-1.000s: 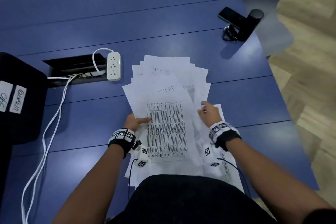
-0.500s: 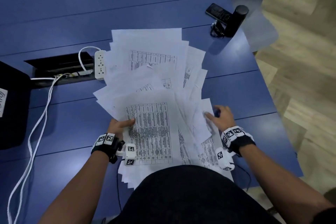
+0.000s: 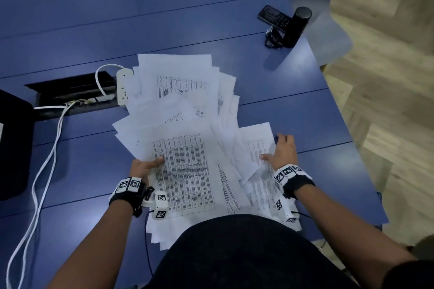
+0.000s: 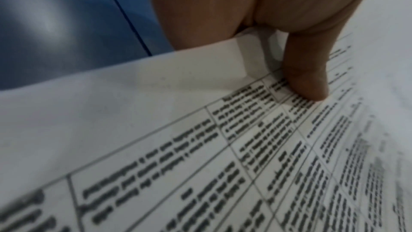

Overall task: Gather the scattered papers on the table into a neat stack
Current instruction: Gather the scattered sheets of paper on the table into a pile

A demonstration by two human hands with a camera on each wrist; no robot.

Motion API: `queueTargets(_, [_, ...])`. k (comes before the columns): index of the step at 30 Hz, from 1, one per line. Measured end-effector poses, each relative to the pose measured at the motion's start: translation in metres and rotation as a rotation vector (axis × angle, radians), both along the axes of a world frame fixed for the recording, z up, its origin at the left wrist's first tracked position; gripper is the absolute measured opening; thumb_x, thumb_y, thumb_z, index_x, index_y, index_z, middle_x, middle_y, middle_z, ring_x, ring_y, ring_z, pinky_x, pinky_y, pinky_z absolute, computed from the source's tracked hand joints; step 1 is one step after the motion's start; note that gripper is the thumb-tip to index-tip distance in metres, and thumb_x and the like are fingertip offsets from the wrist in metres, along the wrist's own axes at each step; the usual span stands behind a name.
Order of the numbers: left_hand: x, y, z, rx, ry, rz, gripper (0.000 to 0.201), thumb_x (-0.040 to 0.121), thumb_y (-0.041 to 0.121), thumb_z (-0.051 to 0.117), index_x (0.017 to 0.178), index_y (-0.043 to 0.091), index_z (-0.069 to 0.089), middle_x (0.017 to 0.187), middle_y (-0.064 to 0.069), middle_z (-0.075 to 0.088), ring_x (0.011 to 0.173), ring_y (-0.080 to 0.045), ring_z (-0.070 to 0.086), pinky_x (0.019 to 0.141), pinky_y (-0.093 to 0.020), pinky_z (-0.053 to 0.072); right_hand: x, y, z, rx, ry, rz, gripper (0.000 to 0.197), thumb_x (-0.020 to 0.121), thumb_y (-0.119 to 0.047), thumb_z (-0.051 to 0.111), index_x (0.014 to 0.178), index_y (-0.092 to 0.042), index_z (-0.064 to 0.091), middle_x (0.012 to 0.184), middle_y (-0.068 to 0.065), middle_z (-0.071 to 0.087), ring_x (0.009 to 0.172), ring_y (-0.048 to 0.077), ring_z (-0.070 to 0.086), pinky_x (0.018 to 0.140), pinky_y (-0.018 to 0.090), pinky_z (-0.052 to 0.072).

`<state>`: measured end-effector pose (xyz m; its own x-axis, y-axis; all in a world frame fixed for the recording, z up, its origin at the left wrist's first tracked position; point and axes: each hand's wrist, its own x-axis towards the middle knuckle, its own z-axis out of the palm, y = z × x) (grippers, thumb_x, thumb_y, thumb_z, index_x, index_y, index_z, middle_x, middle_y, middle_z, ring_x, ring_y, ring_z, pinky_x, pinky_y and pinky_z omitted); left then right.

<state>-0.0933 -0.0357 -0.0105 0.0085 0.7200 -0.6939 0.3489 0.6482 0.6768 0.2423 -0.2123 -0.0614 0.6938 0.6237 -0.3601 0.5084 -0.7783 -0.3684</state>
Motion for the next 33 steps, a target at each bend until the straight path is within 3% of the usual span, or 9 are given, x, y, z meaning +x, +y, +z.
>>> queueTargets(3, [-0.013, 0.011, -0.009, 0.005, 0.100, 0.072, 0.027, 0.072, 0.004, 0.079, 0.064, 0.000, 0.054, 0.059, -0.005, 0.057, 0.065, -0.013, 0.058, 0.073, -0.031, 0.040, 0.011, -0.003, -0.003, 0.029, -0.042, -0.104, 0.070, 0.072, -0.030, 0.082, 0.124, 0.003, 0.049, 0.123, 0.021, 0.050, 0.116, 0.037, 0.048, 0.098, 0.042, 0.041])
queueTargets(7, [-0.022, 0.019, -0.024, 0.011, 0.177, 0.009, 0.070, 0.065, 0.022, 0.088, 0.109, -0.016, 0.049, 0.108, -0.019, 0.058, 0.103, -0.029, 0.056, 0.092, -0.046, 0.045, 0.024, -0.001, 0.002, -0.058, 0.028, -0.144, 0.040, 0.082, -0.026, 0.074, 0.102, 0.005, 0.058, 0.101, 0.024, 0.066, 0.100, 0.039, 0.061, 0.079, 0.041, 0.051])
queueTargets(14, [0.009, 0.008, 0.002, 0.036, 0.293, -0.202, 0.068, 0.085, 0.024, 0.072, 0.132, -0.009, 0.036, 0.128, -0.020, 0.050, 0.123, -0.037, 0.048, 0.097, -0.044, 0.040, 0.068, 0.046, 0.119, 0.501, -0.178, -0.084, 0.030, 0.099, -0.024, 0.049, 0.114, 0.002, 0.055, 0.101, 0.025, 0.064, 0.092, 0.036, 0.061, 0.070, 0.034, 0.043])
queueTargets(17, [0.025, 0.001, 0.017, 0.073, 0.260, -0.186, 0.055, 0.088, 0.025, 0.068, 0.127, -0.006, 0.045, 0.124, -0.019, 0.056, 0.118, -0.035, 0.053, 0.087, -0.034, 0.041, 0.068, 0.068, 0.185, 0.872, 0.029, -0.118, 0.018, 0.097, -0.024, 0.053, 0.114, -0.019, 0.059, 0.103, 0.003, 0.064, 0.090, 0.015, 0.060, 0.071, 0.014, 0.047])
queueTargets(19, [0.028, 0.003, 0.014, 0.049, 0.231, -0.145, 0.055, 0.086, 0.030, 0.070, 0.122, -0.005, 0.047, 0.106, -0.010, 0.059, 0.118, -0.034, 0.054, 0.088, -0.034, 0.042, 0.064, 0.079, 0.200, 1.010, 0.155, -0.100, 0.020, 0.095, -0.023, 0.056, 0.112, -0.034, 0.056, 0.107, -0.005, 0.065, 0.100, 0.011, 0.063, 0.081, 0.016, 0.051])
queueTargets(23, [0.032, 0.008, 0.001, 0.038, 0.144, -0.088, 0.075, 0.073, 0.056, 0.073, 0.114, -0.005, 0.056, 0.106, -0.013, 0.059, 0.109, -0.028, 0.058, 0.085, -0.034, 0.042, 0.055, 0.096, 0.150, 0.767, 0.188, -0.070, 0.035, 0.092, -0.034, 0.060, 0.121, -0.014, 0.060, 0.107, -0.001, 0.067, 0.087, -0.003, 0.064, 0.077, 0.016, 0.050])
queueTargets(27, [0.034, 0.015, -0.007, -0.006, 0.028, -0.046, 0.092, 0.072, 0.068, 0.061, 0.133, 0.001, 0.052, 0.127, -0.012, 0.056, 0.122, -0.023, 0.050, 0.097, -0.034, 0.036, 0.009, 0.095, 0.072, 0.441, 0.264, -0.055, 0.030, 0.087, -0.044, 0.057, 0.115, -0.031, 0.057, 0.104, 0.013, 0.067, 0.100, 0.033, 0.063, 0.084, 0.036, 0.053])
queueTargets(30, [0.027, 0.021, -0.037, -0.041, -0.036, -0.063, 0.114, 0.049, 0.086, 0.064, 0.138, 0.015, 0.051, 0.141, -0.002, 0.051, 0.133, -0.023, 0.044, 0.114, -0.043, 0.029, -0.034, 0.091, 0.053, 0.173, 0.331, 0.044, 0.038, 0.099, -0.030, 0.048, 0.135, -0.017, 0.044, 0.125, 0.022, 0.057, 0.118, 0.040, 0.050, 0.082, 0.034, 0.040])
queueTargets(33, [0.035, 0.022, -0.026, -0.061, -0.096, -0.129, 0.109, 0.045, 0.077, 0.077, 0.133, 0.016, 0.057, 0.133, 0.001, 0.060, 0.126, -0.022, 0.053, 0.113, -0.046, 0.032, -0.069, 0.087, 0.043, 0.054, 0.549, 0.299, 0.058, 0.103, -0.024, 0.041, 0.151, -0.007, 0.014, 0.147, 0.026, 0.038, 0.131, 0.043, 0.043, 0.101, 0.040, 0.038])
